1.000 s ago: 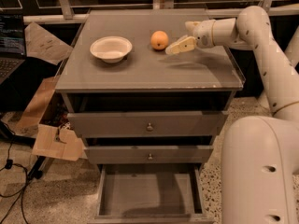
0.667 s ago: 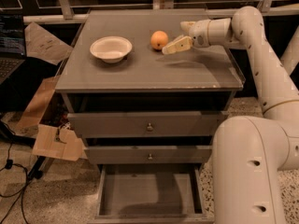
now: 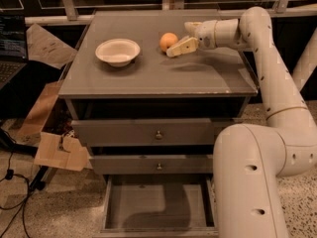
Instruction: Place orange into bottom drawer
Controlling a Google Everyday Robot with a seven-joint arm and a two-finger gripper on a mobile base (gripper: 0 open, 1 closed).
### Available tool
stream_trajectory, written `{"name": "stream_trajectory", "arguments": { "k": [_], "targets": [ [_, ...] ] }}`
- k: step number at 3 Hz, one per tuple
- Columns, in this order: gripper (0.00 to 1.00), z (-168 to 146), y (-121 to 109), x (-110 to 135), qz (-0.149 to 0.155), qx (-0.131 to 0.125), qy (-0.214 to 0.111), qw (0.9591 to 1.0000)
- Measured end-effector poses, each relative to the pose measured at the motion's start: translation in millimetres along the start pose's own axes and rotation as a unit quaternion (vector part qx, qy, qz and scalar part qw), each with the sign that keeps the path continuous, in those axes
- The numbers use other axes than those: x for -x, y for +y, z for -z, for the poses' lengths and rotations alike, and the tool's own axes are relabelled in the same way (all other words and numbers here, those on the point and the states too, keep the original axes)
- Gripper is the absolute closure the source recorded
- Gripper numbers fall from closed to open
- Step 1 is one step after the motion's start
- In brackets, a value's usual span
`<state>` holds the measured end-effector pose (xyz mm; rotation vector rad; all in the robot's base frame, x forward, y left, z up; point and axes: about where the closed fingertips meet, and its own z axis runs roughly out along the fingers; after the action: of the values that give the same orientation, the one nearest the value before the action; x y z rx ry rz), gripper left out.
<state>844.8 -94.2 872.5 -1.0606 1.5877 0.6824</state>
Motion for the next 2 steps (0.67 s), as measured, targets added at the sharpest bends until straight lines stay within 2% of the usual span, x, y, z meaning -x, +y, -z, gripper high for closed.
{"name": "stream_trajectory", "arguments": {
  "k": [2],
  "targets": [
    [0.0, -24.8, 19.7, 14.0, 0.019, 0.037, 0.002, 0.9991]
  ]
}}
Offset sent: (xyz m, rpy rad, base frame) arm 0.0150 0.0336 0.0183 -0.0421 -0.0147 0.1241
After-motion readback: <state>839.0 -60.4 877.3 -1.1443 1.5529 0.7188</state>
